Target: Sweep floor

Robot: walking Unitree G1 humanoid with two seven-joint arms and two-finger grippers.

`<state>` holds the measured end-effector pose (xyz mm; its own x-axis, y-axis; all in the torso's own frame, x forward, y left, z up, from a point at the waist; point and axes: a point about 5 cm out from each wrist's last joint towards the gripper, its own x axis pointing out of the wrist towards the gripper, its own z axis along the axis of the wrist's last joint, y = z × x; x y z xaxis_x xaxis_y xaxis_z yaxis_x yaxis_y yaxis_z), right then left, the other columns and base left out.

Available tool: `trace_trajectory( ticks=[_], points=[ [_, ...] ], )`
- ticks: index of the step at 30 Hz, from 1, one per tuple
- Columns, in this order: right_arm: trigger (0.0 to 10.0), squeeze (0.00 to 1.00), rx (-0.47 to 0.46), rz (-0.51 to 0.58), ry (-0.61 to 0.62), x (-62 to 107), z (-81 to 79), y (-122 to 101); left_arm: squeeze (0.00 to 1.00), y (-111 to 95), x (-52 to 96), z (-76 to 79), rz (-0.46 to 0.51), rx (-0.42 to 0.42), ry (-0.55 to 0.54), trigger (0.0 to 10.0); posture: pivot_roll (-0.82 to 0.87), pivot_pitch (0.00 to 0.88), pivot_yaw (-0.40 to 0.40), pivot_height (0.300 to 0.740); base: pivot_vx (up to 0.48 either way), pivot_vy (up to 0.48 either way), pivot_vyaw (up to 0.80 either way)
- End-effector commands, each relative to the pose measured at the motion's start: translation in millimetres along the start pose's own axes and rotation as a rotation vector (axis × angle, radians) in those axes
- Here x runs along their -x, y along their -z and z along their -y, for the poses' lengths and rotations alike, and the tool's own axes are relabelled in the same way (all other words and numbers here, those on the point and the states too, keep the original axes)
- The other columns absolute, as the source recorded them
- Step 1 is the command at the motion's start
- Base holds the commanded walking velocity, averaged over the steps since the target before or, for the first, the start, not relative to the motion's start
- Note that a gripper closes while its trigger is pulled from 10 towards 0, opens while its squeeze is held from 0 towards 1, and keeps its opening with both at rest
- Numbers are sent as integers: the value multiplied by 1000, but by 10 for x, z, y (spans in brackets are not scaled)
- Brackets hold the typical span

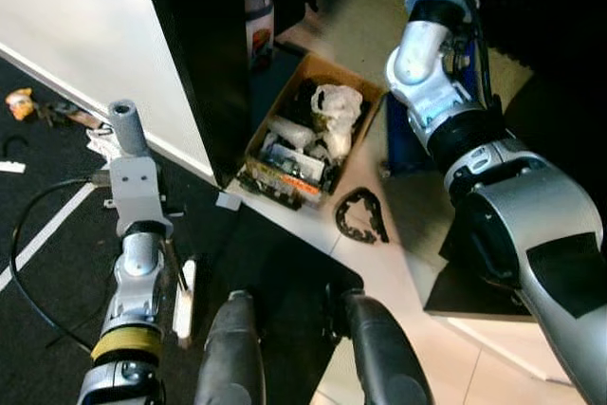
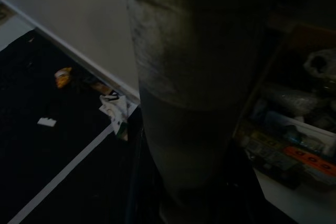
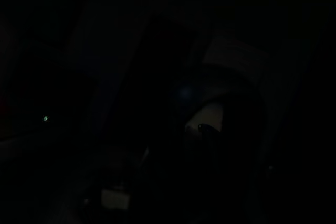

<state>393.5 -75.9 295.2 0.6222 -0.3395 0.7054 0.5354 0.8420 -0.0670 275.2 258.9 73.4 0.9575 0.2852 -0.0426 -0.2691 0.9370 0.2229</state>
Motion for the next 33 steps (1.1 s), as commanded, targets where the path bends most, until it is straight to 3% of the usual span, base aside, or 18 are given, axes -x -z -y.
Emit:
trace_trajectory(
  ticks=[1, 8, 14, 23, 28, 29, 31, 32, 33],
  points=[
    [10000, 0, -25, 27, 31, -40, -14, -92, 0, 92, 73, 34, -37, 0, 2, 10000, 8, 296, -206, 731, 0, 0, 0],
    [10000, 0, -99, -63, 108, -93, -42, -169, 0, 101, 98, 35, -43, 5, -6, 10000, 9, 298, -210, 731, 0, 0, 0],
    [10000, 0, -123, -67, 157, -180, -11, -241, 0, 92, 90, 34, -46, 9, -11, 10000, 6, 290, -207, 731, 0, 0, 0],
    [10000, 0, -117, -109, 165, -280, 103, -152, 0, 68, 32, 73, -45, 9, -1, 10000, 17, 251, -192, 731, 0, 0, 0],
    [10000, 0, -190, -182, 97, -515, 333, -23, 0, 15, -18, 84, -37, 51, -8, 10000, 40, 204, -173, 731, 0, 0, 0],
    [10000, 0, -256, -217, 83, -632, 487, 45, 0, -8, -42, 79, -36, 79, -17, 10000, 45, 181, -159, 731, 0, 0, 0],
    [10000, 0, -529, -204, -80, -905, 851, 103, 0, -50, -106, 54, -40, 140, -36, 10000, 42, 147, -109, 731, 0, 0, 0],
    [10000, 0, -529, -204, -80, -905, 851, 103, 0, -50, -106, 54, -40, 140, -36, 10000, 42, 147, -109, 731, 0, 0, 0],
    [10000, 0, -546, -183, -118, -983, 1002, 122, 0, -63, -128, 51, -39, 145, -32, 10000, 41, 141, -93, 731, 0, 0, 0]
  ],
)
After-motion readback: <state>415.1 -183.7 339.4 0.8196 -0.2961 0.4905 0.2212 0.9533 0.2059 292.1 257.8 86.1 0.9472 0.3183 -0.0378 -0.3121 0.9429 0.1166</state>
